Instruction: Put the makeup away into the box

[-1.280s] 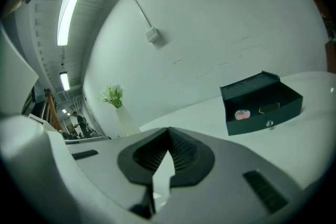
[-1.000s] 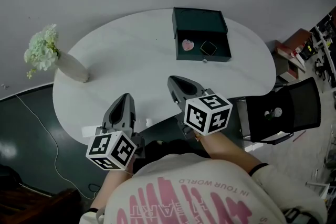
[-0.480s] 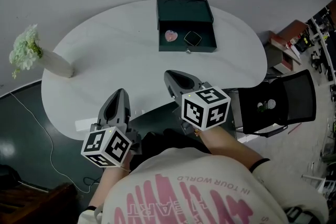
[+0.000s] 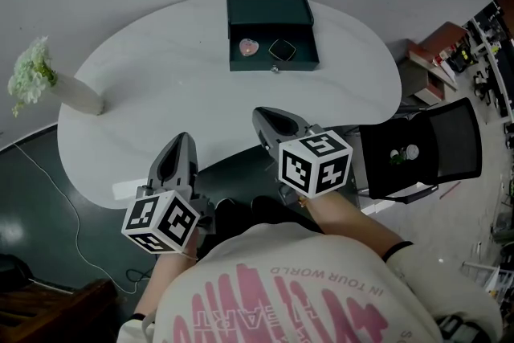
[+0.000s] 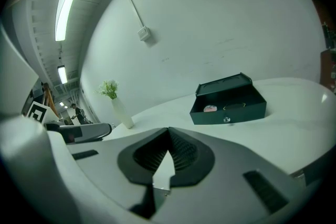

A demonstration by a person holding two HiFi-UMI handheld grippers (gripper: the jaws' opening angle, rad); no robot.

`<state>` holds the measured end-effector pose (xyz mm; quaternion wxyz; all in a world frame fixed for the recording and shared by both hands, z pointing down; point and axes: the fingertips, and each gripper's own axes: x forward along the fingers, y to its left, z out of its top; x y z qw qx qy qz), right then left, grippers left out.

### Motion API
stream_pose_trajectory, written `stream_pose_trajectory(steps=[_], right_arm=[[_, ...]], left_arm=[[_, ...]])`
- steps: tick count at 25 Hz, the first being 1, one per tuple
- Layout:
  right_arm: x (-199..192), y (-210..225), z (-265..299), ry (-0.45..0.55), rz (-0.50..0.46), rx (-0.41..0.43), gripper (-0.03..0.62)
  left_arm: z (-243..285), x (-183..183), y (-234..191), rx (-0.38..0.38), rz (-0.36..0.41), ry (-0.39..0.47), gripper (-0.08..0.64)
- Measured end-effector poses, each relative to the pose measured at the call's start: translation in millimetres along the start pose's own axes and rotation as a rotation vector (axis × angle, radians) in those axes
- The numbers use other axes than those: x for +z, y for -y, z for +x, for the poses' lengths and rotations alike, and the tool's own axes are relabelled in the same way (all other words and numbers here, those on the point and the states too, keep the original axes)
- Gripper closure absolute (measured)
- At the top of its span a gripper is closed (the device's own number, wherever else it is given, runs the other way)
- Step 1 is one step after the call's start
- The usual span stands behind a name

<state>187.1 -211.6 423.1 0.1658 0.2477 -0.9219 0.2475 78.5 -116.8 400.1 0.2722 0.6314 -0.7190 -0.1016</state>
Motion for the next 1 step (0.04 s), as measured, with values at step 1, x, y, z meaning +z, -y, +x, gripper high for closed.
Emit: stream_pose_trajectory(steps=[1], right_arm=[[-1.3, 1.2, -2.2, -0.001, 0.002, -0.001, 0.595]], left_arm=[[-0.4, -1.2, 1.8, -0.001, 0.002, -0.001, 0.558]])
